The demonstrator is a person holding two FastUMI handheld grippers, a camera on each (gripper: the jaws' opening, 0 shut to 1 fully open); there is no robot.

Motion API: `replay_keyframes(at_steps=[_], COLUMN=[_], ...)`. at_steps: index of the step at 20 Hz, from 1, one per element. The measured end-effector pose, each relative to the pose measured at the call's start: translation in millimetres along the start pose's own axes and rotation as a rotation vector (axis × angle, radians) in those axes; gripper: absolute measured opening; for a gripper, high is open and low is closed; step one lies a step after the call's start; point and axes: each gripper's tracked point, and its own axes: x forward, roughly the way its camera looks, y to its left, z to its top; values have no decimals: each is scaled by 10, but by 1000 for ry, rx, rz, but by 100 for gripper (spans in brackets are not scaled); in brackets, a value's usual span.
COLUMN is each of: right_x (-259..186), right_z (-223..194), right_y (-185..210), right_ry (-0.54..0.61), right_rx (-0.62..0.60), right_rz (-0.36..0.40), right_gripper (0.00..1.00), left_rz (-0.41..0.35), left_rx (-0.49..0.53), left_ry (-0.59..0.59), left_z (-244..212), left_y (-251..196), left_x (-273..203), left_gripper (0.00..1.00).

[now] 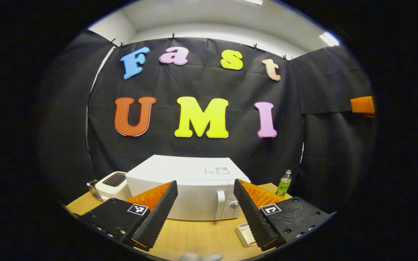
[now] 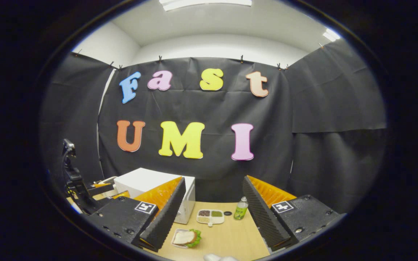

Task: Open the microwave oven with the left hand, put the food in, and close the microwave oven.

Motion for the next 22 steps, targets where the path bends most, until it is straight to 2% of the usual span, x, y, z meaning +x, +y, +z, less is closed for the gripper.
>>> replay_keyframes(at_steps=[3,4,5,6,11,12,13,14,15,16,17,18,19,20,21,22], right_x=[-5,-12,-17,-28,-112,-127,-141,-149,-168,-174,-194,-205,-216,-211,-221,-226], right_z=[-101,-139,-165,-219,-437,-443,-448,-450,-449,-463,-476,-490,-486,-465,-466,-479], right_y=[-92,-126,-148,-169,-309,-332,-372,-398,-409,-416,-413,-408,-403,-392,-374,-369], right_ry=[36,47,58,75,157,164,166,167,169,172,177,184,184,180,179,182], right_rx=[-22,-33,-43,-50,-69,-75,-79,-78,-77,-77,-78,-75,-67,-59,-56,-54], right_rz=[-28,-36,-45,-52,-93,-102,-114,-123,-129,-132,-131,-129,-129,-126,-124,-123], right_gripper=[92,100,100,92,92,100,92,100,100,92,92,100,92,92,92,100], left_rz=[-26,-36,-35,-41,-43,-38,-36,-35,-6,15,23,16,-2,-25,-29,-38], left_rx=[14,26,31,39,3,-3,-3,4,14,18,20,16,17,22,29,19], left_ry=[62,61,65,77,146,145,149,151,153,143,170,167,169,170,171,173], left_z=[-429,-551,-681,-809,-1297,-1332,-1370,-1395,-1419,-1428,-1496,-1503,-1508,-1513,-1489,-1499], left_y=[-166,-211,-232,-264,-394,-389,-390,-388,-321,-275,-243,-285,-309,-368,-355,-350], left_x=[333,449,571,711,1187,1263,1321,1376,1433,1503,1523,1539,1534,1572,1523,1513], left_gripper=[97,97,97,97,97,87,97,93,88,70,63,55,50,31,39,12])
